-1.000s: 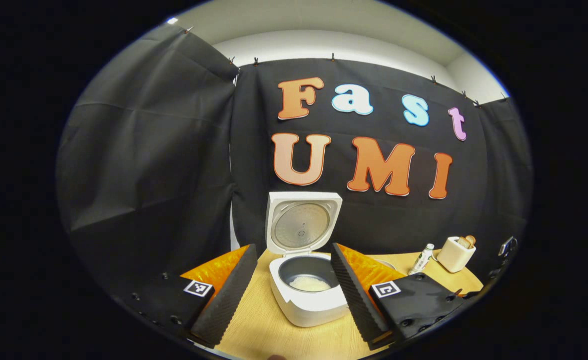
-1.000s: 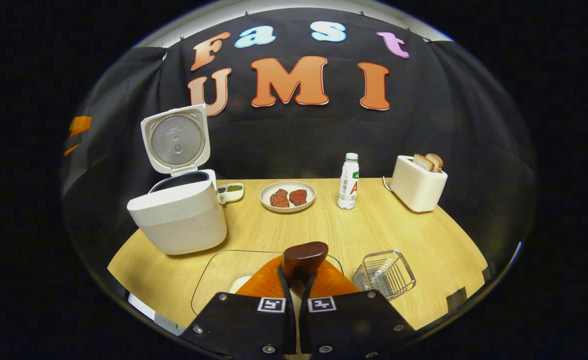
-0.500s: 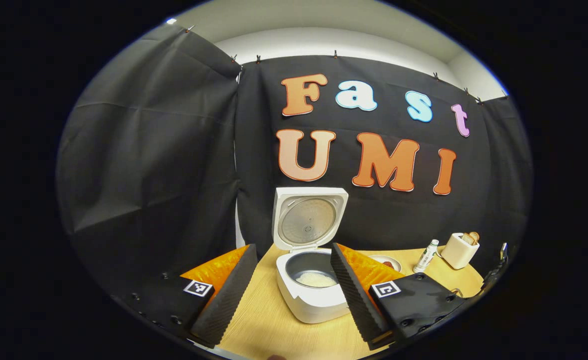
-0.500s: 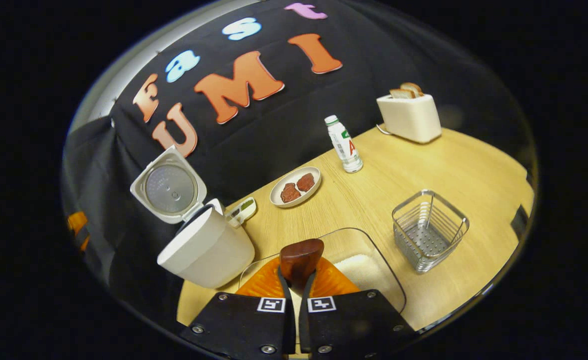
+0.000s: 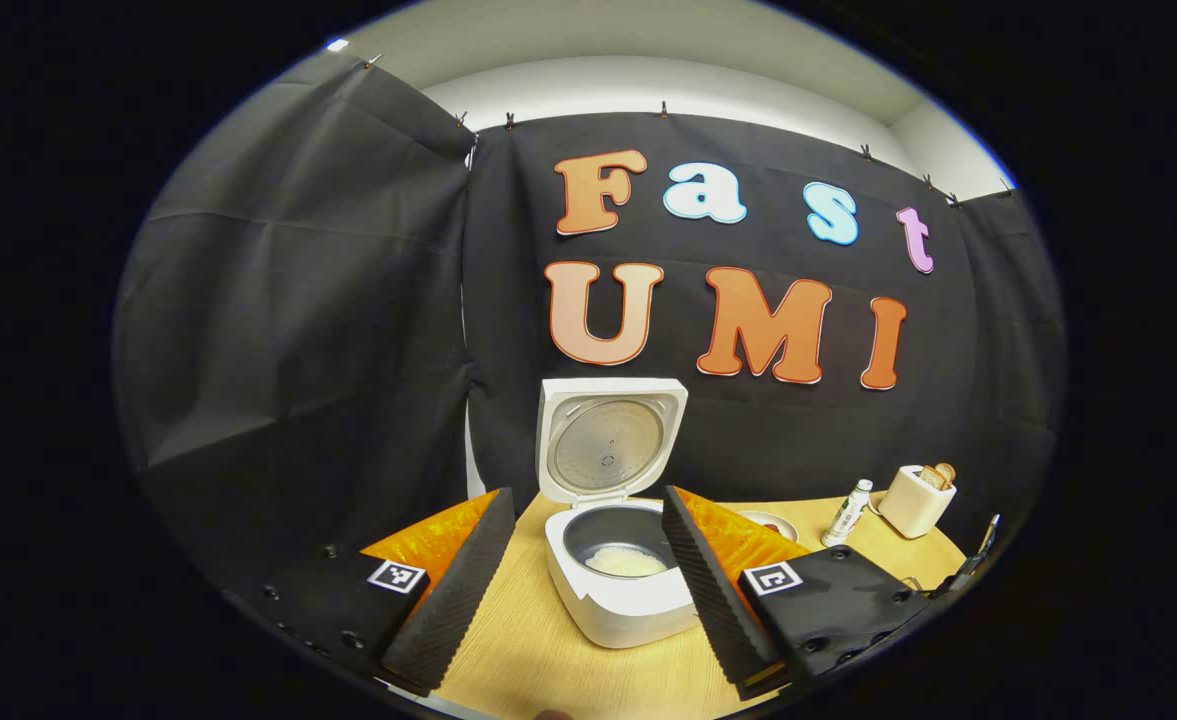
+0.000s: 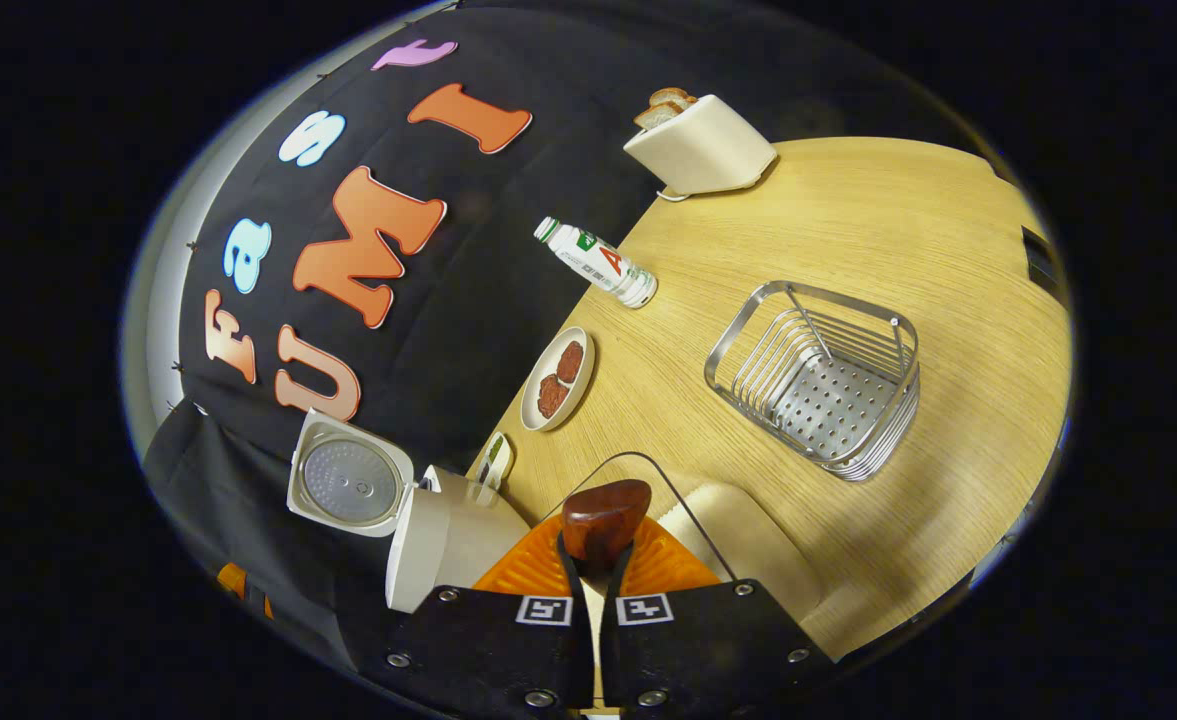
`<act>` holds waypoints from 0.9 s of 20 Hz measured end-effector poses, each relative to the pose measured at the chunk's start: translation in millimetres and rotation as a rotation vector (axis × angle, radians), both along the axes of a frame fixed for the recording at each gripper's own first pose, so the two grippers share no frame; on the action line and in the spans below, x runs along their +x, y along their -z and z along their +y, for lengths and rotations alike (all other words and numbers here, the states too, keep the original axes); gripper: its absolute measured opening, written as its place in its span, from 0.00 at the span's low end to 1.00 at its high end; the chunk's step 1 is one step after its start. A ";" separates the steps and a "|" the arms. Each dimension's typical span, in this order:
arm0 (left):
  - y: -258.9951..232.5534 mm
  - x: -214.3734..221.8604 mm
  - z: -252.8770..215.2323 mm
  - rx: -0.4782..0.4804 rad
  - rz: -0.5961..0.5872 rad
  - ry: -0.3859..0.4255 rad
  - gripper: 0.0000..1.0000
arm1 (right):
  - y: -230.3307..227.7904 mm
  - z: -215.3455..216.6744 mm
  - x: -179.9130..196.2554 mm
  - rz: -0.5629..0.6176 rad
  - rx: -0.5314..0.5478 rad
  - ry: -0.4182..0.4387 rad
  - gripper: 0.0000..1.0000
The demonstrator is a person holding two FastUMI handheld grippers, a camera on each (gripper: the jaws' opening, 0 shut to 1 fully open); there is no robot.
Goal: Close the left gripper, press the button to open the rice cooker; take a wooden spoon from the chopstick holder with the right hand, scoop a spoonful of rice and pour it into the rice cooker, then put the wooden spoon back into the chopstick holder.
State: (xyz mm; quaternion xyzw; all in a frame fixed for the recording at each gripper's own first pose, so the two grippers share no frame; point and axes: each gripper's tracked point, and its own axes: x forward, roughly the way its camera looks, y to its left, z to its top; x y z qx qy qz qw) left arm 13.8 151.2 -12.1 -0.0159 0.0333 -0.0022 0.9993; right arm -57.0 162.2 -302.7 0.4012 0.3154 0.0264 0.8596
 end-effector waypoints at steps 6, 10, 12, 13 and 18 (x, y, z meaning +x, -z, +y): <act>-3.2 0.7 -3.4 -0.021 -0.011 -0.002 1.00 | -35.1 -11.6 14.0 -0.037 0.055 0.035 0.02; -5.2 2.7 -7.0 -0.024 -0.017 0.000 1.00 | -44.3 -10.8 18.7 -0.035 0.098 0.045 0.02; -3.0 4.6 -9.7 -0.023 -0.015 0.001 1.00 | -43.7 -11.9 19.2 -0.022 0.098 0.049 0.02; -3.6 5.4 -10.1 -0.023 -0.016 0.001 1.00 | -42.5 -13.0 20.3 -0.012 0.091 0.052 0.02; -0.9 11.7 -11.5 -0.033 -0.012 0.005 1.00 | -53.6 -13.2 23.2 0.013 0.106 0.078 0.02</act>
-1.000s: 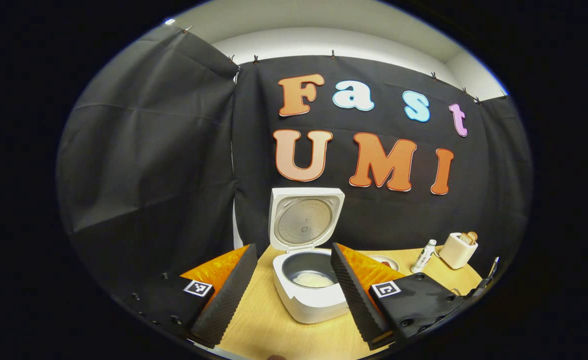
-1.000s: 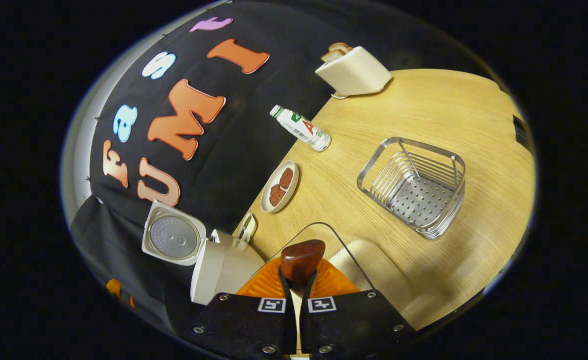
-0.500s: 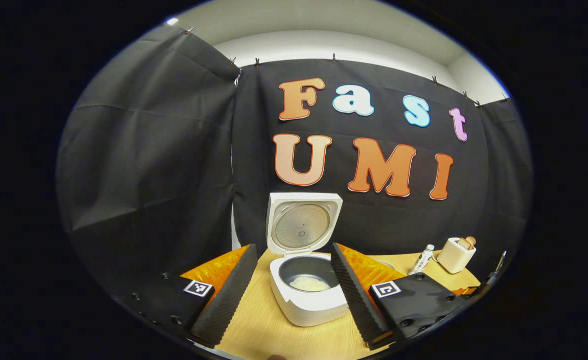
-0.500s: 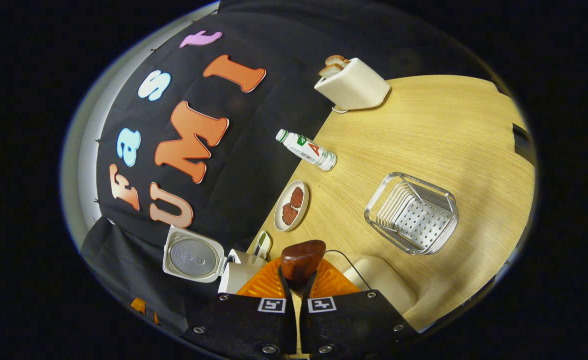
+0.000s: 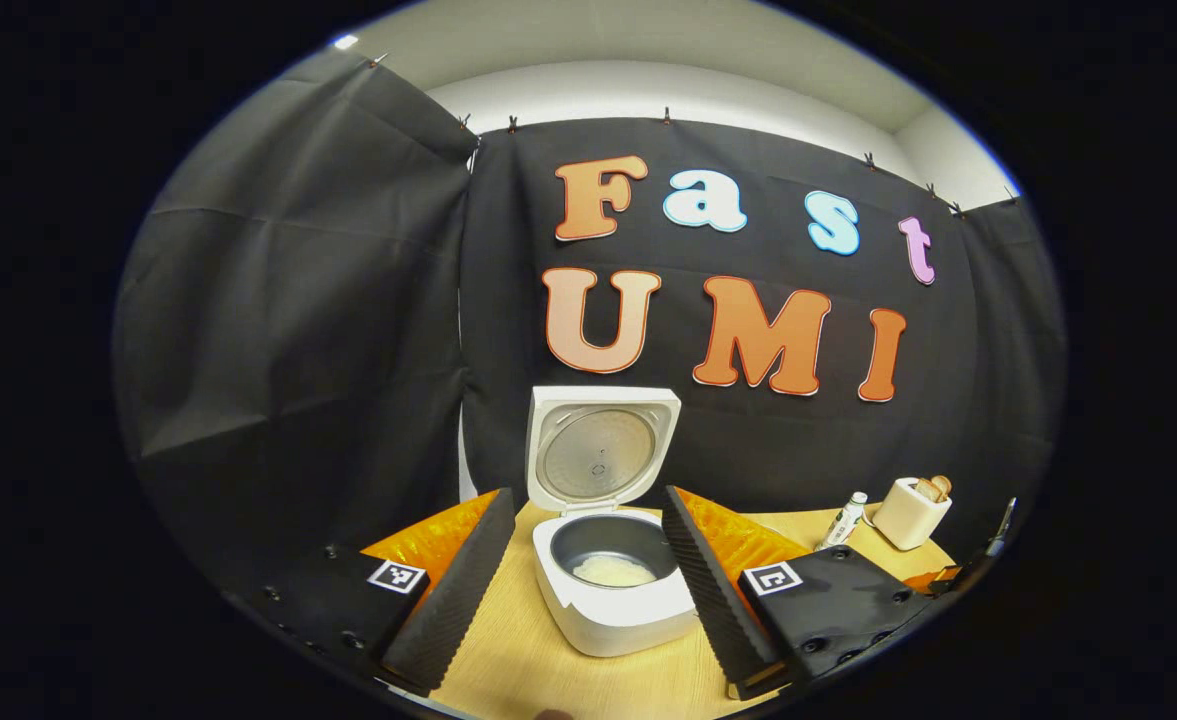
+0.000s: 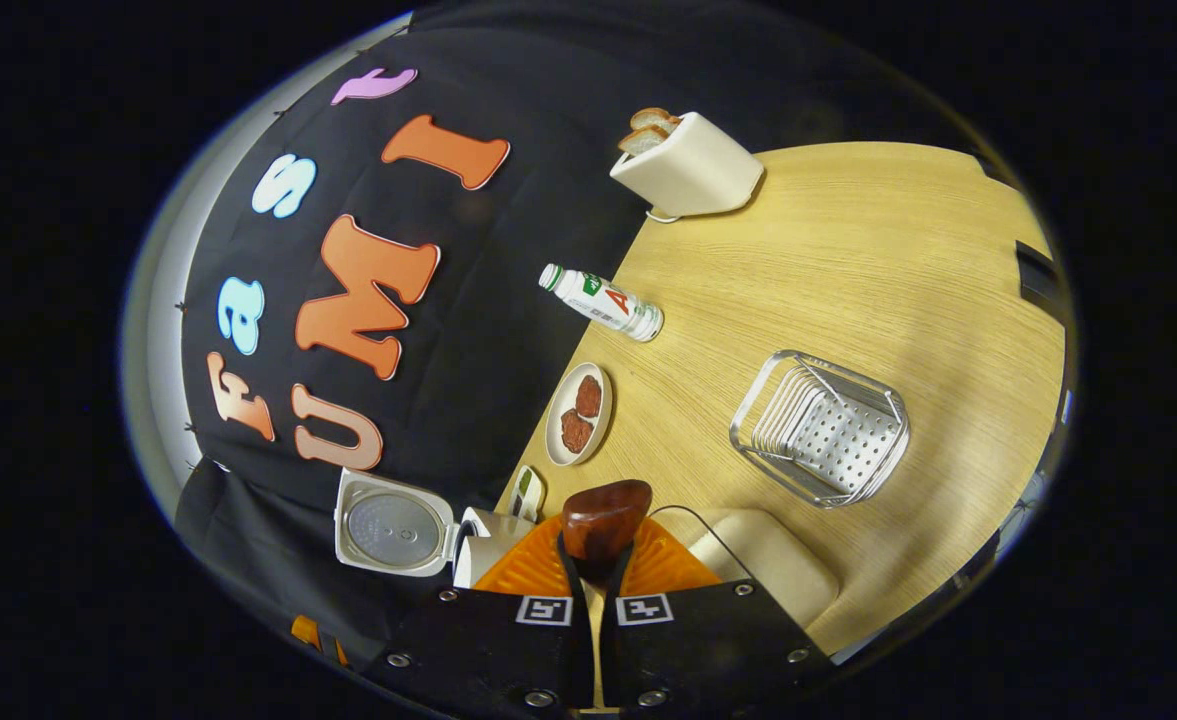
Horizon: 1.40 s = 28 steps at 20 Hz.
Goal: Close the left gripper, press the button to open the rice cooker; take a wooden spoon from the chopstick holder with the right hand, scoop a spoonful of rice and pour it into the rice cooker, then put the wooden spoon back into the chopstick holder.
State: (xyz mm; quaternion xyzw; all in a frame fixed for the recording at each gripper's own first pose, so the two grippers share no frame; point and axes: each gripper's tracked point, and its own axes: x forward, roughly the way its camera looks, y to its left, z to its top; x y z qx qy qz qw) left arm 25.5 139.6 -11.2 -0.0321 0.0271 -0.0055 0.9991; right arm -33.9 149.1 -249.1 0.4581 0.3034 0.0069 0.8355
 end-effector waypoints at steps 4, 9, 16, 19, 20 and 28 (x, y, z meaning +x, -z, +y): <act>2.3 5.2 -0.2 -0.003 0.002 0.003 1.00 | -22.8 10.5 11.0 -0.026 0.043 0.000 0.02; 3.8 11.0 -1.5 -0.015 0.002 0.017 1.00 | -47.9 33.7 32.8 -0.039 0.085 -0.007 0.02; 5.0 16.4 3.4 -0.011 0.002 0.020 1.00 | -88.0 81.2 64.4 -0.069 0.133 -0.062 0.02; 6.0 16.5 7.9 -0.006 0.003 0.013 1.00 | -99.1 101.2 78.1 -0.068 0.152 -0.079 0.02; 6.4 18.0 9.6 -0.001 0.001 0.010 1.00 | -103.4 109.4 82.0 -0.066 0.161 -0.087 0.02; 11.9 16.1 13.2 -0.003 0.008 0.033 1.00 | -137.6 176.3 123.7 -0.105 0.175 -0.151 0.02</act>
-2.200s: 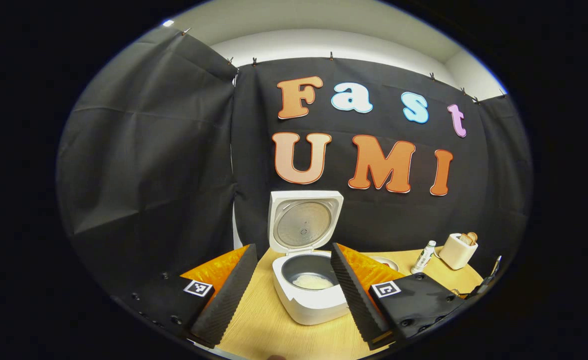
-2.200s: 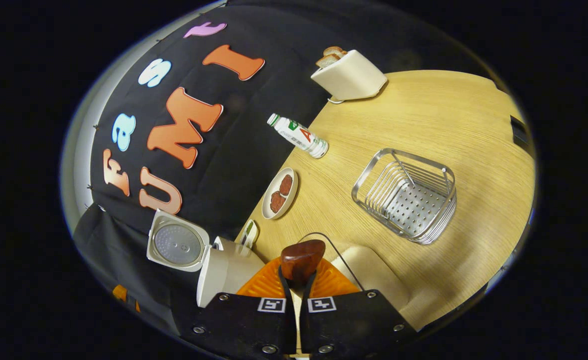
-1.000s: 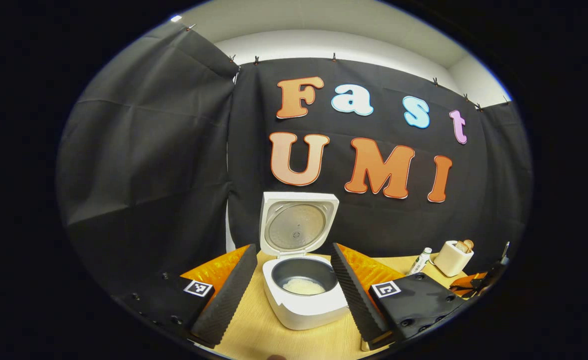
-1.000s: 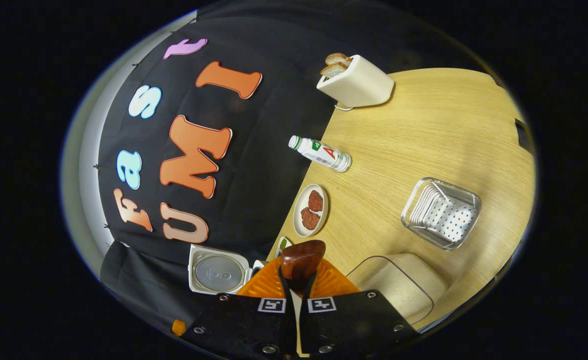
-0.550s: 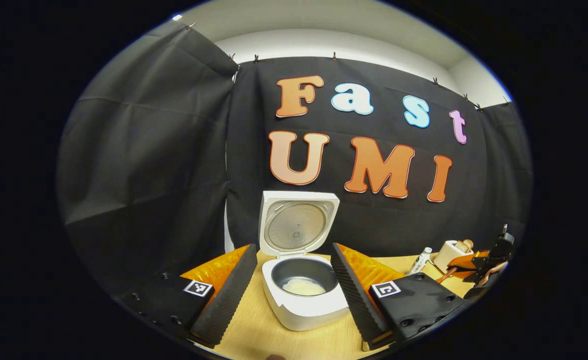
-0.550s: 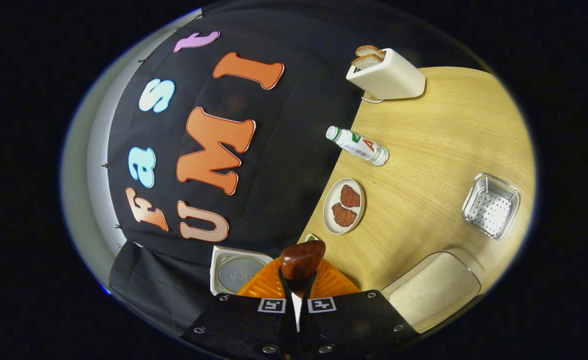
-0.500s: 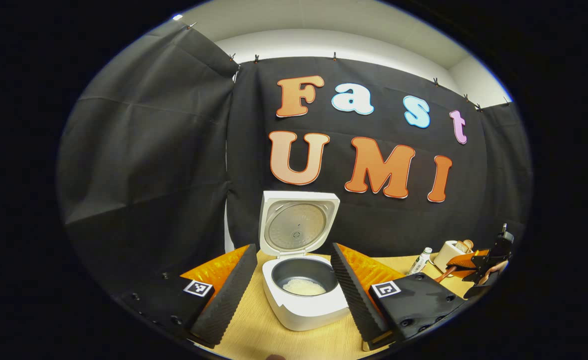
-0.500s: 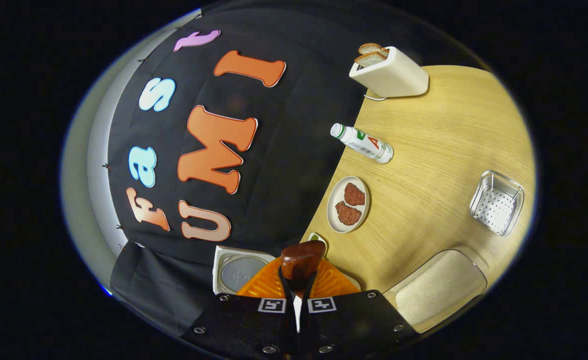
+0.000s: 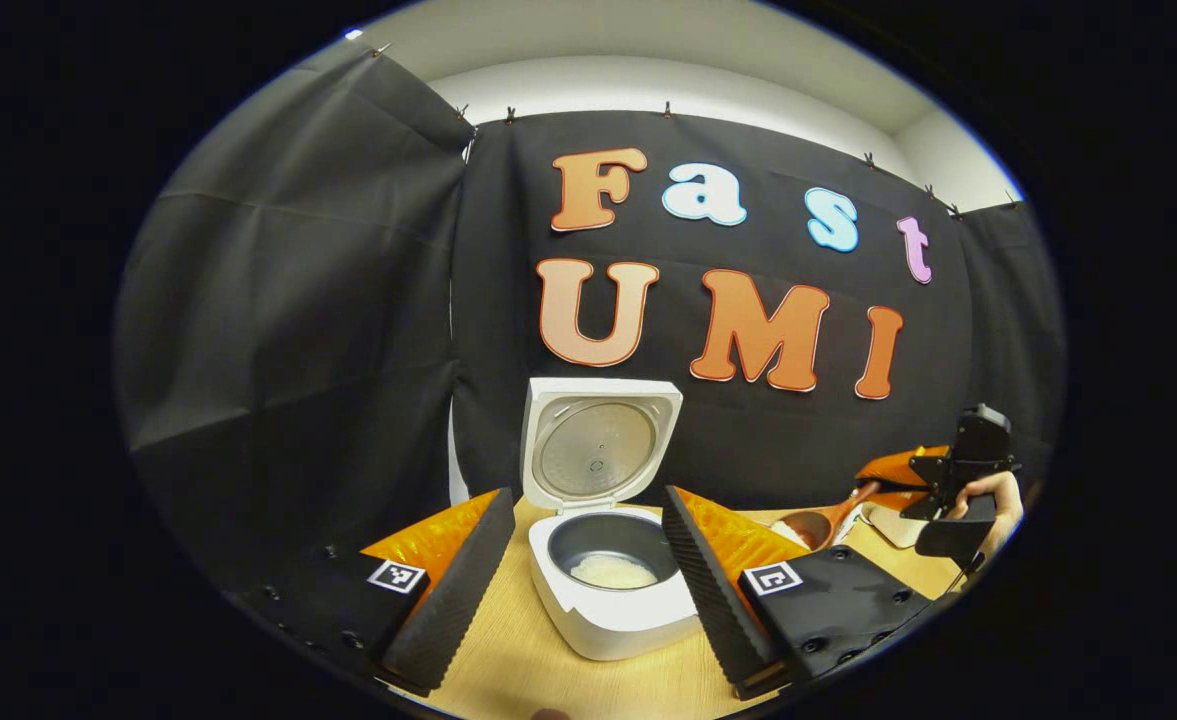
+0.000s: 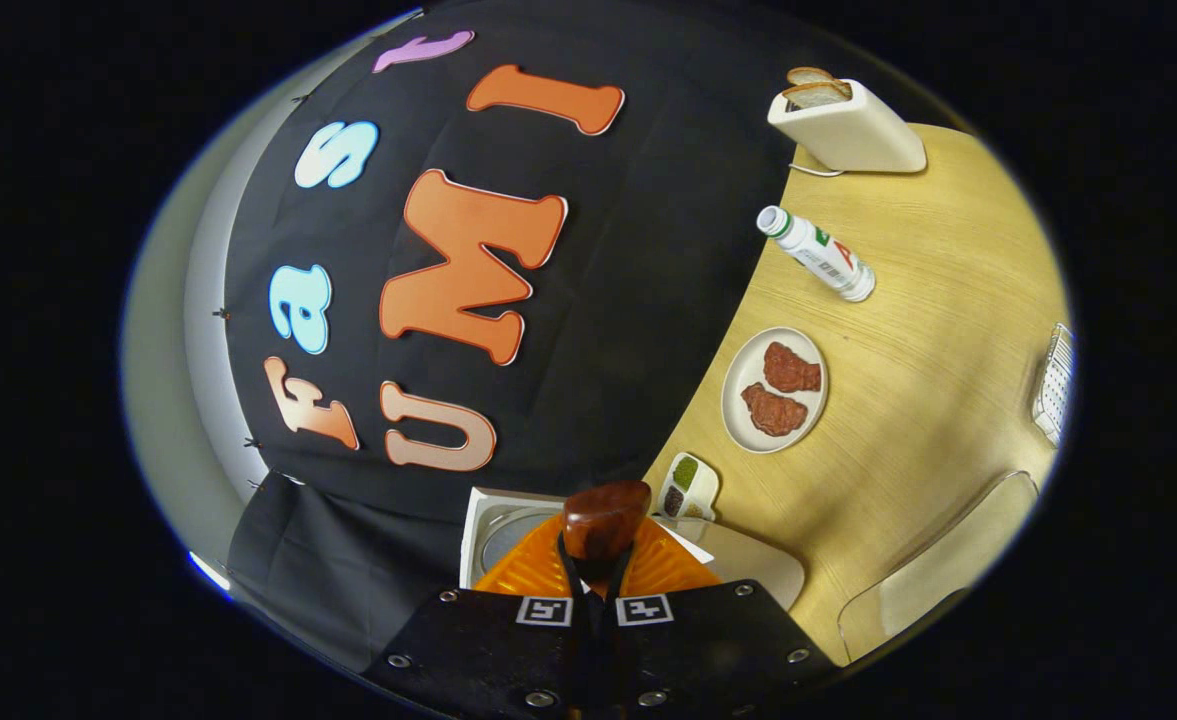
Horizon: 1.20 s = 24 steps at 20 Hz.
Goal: Close the left gripper, press the button to open the rice cooker; take a wooden spoon from the chopstick holder with the right hand, scoop a spoonful of rice and pour it into the rice cooker, then put the wooden spoon back into the chopstick holder.
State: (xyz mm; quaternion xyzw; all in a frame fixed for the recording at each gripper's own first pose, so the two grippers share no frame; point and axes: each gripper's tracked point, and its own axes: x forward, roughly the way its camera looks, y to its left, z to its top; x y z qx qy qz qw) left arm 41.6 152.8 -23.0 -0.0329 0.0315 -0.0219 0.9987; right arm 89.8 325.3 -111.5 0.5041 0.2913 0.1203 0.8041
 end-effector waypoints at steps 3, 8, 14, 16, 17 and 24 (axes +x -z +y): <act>2.2 2.0 1.1 -0.002 0.002 -0.001 1.00 | -14.6 28.8 15.5 -0.029 -0.005 -0.022 0.02; 9.0 -2.5 3.4 -0.005 0.004 0.004 1.00 | -33.3 72.7 38.0 -0.097 -0.074 -0.057 0.02; 13.5 -5.2 12.1 0.001 0.009 -0.004 1.00 | -50.8 113.8 55.1 -0.201 -0.178 -0.090 0.01; 17.4 -6.2 14.3 -0.005 0.013 -0.006 1.00 | -51.6 122.3 57.0 -0.227 -0.217 -0.100 0.02; 18.1 -7.5 16.4 -0.006 0.014 -0.010 1.00 | -51.6 127.0 59.2 -0.243 -0.235 -0.105 0.02; 24.8 -15.6 27.1 -0.012 0.027 -0.034 1.00 | -50.0 142.7 58.0 -0.303 -0.326 -0.142 0.02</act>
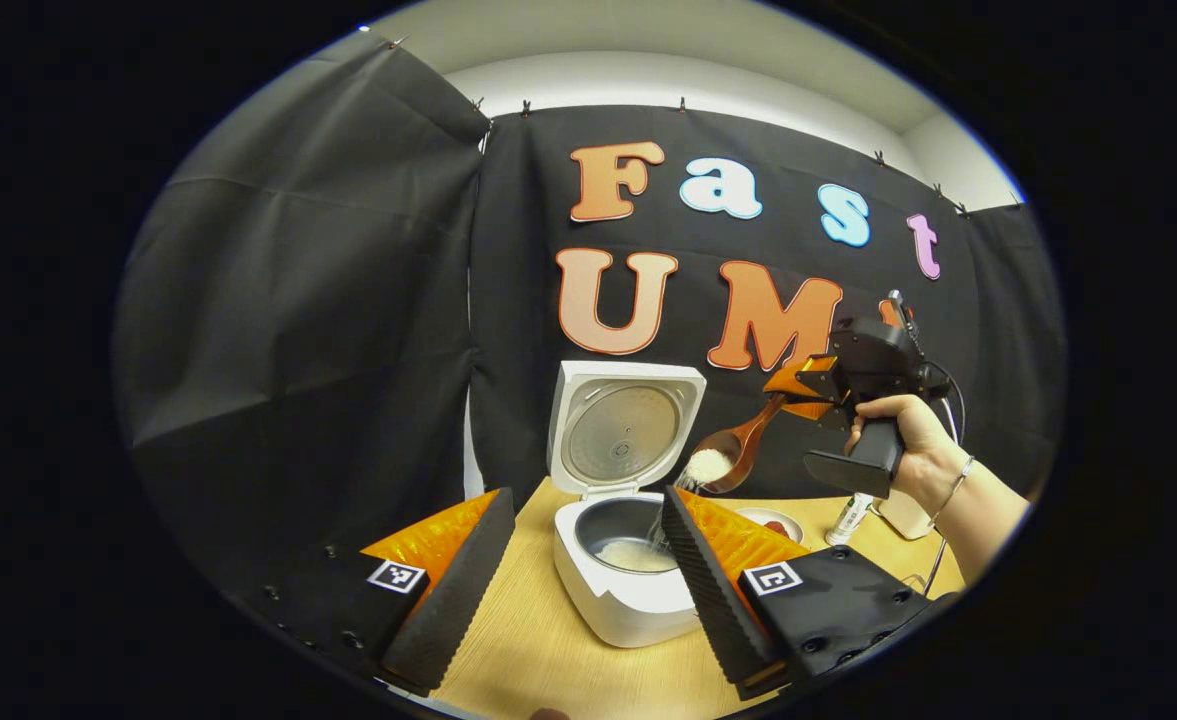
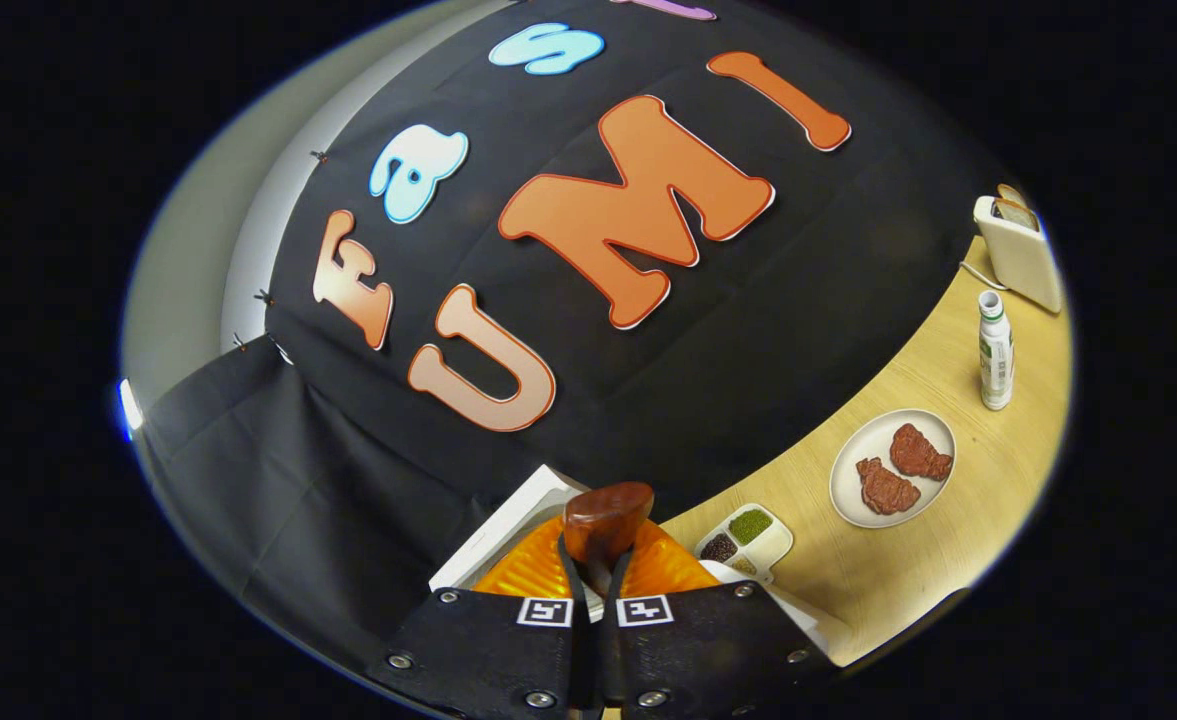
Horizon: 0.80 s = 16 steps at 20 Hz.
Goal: Close the left gripper, press the button to open the rice cooker; take a wooden spoon from the chopstick holder with the right hand, scoop a spoonful of rice and pour it into the rice cooker, then put the wooden spoon back into the chopstick holder.
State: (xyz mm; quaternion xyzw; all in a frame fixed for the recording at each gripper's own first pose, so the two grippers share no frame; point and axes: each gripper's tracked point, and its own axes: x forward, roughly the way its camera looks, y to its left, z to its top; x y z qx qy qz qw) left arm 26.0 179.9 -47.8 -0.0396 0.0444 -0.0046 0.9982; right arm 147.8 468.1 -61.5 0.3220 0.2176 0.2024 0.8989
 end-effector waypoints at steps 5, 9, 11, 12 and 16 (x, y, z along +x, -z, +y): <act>0.5 -5.1 2.2 0.002 -0.002 -0.001 1.00 | -2.9 5.5 0.3 -0.061 -0.060 -0.012 0.02; -1.3 -3.1 2.1 0.004 -0.001 -0.002 1.00 | -3.2 9.8 -0.5 -0.085 -0.082 -0.025 0.02; -0.5 -4.5 3.8 0.000 -0.003 -0.006 1.00 | -4.9 12.7 -3.8 -0.104 -0.100 -0.031 0.01; -0.2 -4.3 3.5 -0.002 -0.004 -0.005 1.00 | -4.3 14.3 -4.4 -0.112 -0.108 -0.036 0.02; 2.4 -5.2 4.4 0.000 -0.002 -0.007 1.00 | -4.5 22.5 -8.1 -0.146 -0.141 -0.058 0.02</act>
